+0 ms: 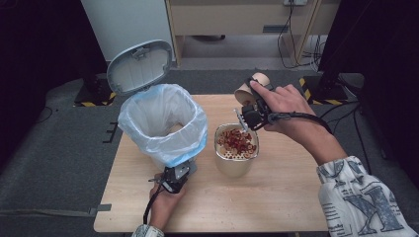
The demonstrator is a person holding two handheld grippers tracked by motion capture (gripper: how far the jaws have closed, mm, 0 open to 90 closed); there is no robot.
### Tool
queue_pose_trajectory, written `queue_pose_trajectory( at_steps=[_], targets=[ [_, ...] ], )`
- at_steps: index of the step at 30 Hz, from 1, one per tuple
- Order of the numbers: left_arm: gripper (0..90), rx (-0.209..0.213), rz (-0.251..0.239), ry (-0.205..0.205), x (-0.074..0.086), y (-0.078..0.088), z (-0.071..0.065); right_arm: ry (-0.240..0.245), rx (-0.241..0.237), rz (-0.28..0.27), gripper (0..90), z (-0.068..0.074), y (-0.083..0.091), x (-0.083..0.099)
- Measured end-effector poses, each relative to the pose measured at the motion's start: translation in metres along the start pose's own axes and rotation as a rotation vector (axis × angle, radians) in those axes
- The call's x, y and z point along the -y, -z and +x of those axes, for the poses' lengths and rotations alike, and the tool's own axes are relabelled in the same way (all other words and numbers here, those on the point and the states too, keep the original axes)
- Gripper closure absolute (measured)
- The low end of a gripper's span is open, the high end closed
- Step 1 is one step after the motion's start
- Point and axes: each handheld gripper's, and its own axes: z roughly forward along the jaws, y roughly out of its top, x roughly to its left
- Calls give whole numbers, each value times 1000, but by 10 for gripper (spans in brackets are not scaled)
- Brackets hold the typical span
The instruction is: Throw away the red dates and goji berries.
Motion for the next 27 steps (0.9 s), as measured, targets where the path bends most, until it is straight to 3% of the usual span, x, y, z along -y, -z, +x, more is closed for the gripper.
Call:
queue_pose_trajectory(
  at_steps=[27],
  targets=[
    [895, 0, 1, -4, 0, 0, 0, 3, 15, -2, 317, 3, 1, 2]
  ],
)
